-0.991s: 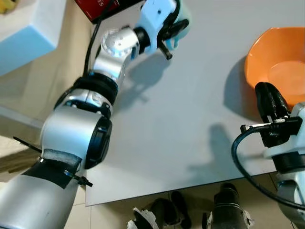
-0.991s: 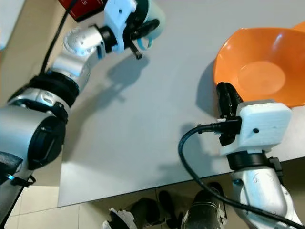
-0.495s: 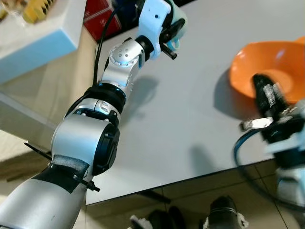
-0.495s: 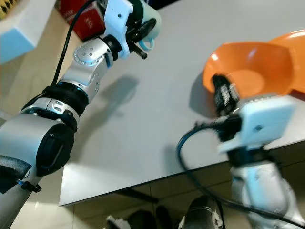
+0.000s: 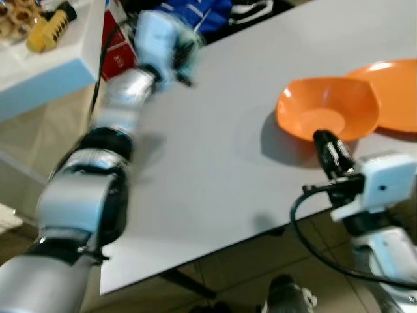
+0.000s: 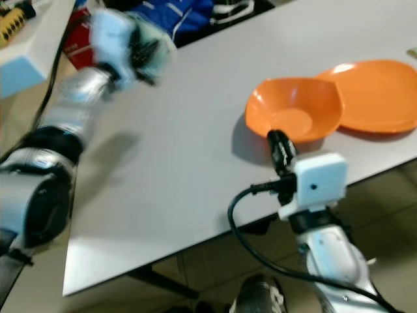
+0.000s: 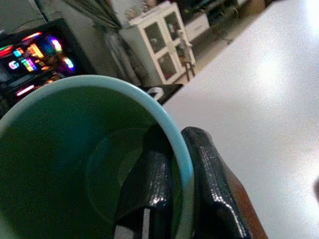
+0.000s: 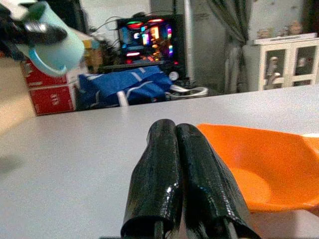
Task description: Setting the table
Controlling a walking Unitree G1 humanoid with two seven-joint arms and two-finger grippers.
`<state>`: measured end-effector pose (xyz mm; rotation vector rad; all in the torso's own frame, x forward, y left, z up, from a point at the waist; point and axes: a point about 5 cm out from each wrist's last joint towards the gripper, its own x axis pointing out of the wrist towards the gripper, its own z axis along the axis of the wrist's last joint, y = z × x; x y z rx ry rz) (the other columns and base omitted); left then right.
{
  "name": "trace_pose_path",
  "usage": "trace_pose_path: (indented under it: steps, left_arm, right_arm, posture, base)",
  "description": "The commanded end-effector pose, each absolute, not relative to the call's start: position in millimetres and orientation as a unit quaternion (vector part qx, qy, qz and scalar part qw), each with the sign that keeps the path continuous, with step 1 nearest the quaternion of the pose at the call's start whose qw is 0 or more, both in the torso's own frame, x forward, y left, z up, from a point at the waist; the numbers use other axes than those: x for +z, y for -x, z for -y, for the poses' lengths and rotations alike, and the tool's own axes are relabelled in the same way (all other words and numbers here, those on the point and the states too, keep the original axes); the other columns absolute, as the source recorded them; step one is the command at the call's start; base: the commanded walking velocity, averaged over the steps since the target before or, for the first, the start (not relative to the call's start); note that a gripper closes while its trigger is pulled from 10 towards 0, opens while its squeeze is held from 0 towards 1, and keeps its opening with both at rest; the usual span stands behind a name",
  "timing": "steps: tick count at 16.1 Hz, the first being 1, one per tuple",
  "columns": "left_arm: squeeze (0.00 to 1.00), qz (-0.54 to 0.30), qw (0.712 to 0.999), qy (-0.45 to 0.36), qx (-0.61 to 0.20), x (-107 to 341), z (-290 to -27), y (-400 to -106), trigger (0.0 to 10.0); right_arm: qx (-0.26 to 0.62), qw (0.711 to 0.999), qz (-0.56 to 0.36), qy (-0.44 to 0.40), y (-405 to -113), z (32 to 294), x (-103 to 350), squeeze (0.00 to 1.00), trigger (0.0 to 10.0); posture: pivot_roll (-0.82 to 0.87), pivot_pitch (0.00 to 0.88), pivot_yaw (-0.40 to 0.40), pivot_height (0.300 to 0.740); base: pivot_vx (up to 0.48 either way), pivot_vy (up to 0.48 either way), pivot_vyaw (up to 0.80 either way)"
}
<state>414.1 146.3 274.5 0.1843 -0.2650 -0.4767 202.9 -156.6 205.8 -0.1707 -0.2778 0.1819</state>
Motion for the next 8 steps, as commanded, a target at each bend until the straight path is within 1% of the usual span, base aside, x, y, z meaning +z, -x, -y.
trace_pose_path:
  steps: [1,3,5,7,8]
  left_arm:
    - [0.0,0.142,0.961,-0.08,-0.223,280.7,-162.7,-410.5,0.0]
    - [0.0,0.136,0.963,-0.068,-0.222,269.2,-165.0,-397.4,0.0]
    - [0.0,0.094,0.968,-0.033,-0.232,230.8,-155.4,-365.9,0.0]
    - [0.0,0.041,0.973,-0.001,-0.228,193.9,-147.0,-344.1,0.0]
    - [0.0,0.032,0.975,0.008,-0.22,185.7,-145.6,-338.3,0.0]
  right_arm:
    - [0.111,0.98,0.147,0.078,-204.6,149.4,205.8,0.0,10.0]
    - [0.12,0.978,0.151,0.076,-209.0,146.5,204.0,0.0,10.0]
    - [0.132,0.977,0.154,0.071,-214.9,142.3,200.2,0.0,10.0]
    - [0.142,0.975,0.16,0.066,-220.7,139.1,197.2,0.0,10.0]
    - [0.142,0.974,0.162,0.065,-221.8,138.7,197.2,0.0,10.0]
  posture:
    - [-0.38,0.027,0.273,0.74]
    - [-0.34,0.018,0.269,0.74]
    - [-0.3,0.006,0.258,0.74]
    - [-0.28,0.0,0.248,0.74]
    - [-0.28,0.0,0.249,0.74]
  base:
    - [0.0,0.0,0.0]
    - [0.0,0.0,0.0]
    - [0.0,0.0,0.0]
    - [0.0,0.0,0.0]
    - [0.0,0.0,0.0]
